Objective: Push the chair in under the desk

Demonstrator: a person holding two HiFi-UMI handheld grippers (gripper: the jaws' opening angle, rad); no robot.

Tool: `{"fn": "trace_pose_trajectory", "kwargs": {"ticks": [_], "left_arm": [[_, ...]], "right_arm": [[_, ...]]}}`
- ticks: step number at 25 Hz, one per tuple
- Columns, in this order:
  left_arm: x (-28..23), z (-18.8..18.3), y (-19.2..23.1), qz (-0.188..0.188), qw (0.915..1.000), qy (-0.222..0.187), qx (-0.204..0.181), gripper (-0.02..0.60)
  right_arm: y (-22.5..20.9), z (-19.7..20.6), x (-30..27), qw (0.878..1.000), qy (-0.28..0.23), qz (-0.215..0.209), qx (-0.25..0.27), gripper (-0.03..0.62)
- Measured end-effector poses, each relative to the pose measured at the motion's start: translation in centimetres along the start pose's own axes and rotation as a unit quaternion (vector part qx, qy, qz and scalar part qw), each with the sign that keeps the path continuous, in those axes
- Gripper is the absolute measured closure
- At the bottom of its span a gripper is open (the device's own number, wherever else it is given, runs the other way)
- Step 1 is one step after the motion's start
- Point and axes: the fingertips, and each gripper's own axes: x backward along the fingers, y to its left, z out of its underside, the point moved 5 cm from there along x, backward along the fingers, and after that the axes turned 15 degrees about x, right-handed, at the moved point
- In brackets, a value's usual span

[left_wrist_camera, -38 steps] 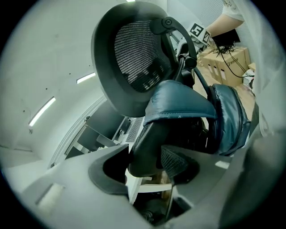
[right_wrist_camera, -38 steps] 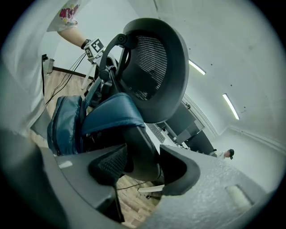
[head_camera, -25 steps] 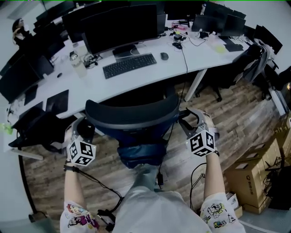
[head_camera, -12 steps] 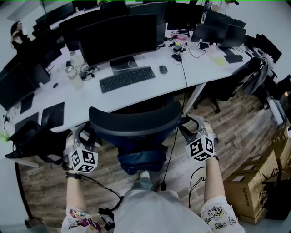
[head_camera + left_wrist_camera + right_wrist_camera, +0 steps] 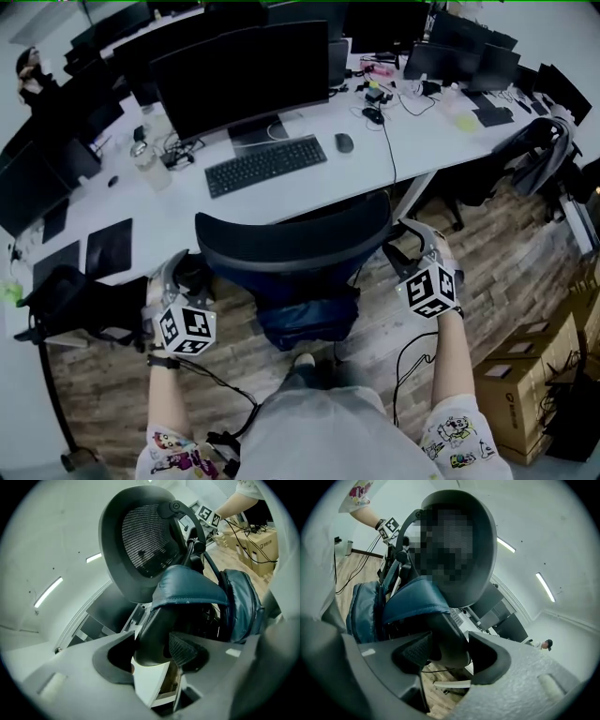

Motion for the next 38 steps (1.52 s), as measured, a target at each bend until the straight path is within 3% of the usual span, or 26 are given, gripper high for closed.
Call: {"fn": "trace_pose_trajectory", "kwargs": {"ticks": [13, 29, 38], "left_arm": [[-3.2, -3.1, -2.0, -0.036, 0.9985, 0.034, 0.023, 0.342], [-3.6, -6.5, -6.1, -0.105, 0.9895, 0.076, 0.064, 0.339], [-4.0, -6.9, -6.2, -0.109, 0.9883, 0.084, 0.065, 0.337]], "right_arm": [[-4.4, 4.3, -4.0, 0.998, -0.055, -0.01, 0.025, 0.356], [-8.6, 8.9, -7.3, 0.987, -0.137, -0.037, 0.068, 0.356], [-9.4, 9.2, -8.1, 0.984, -0.152, -0.043, 0.076, 0.356]]}}
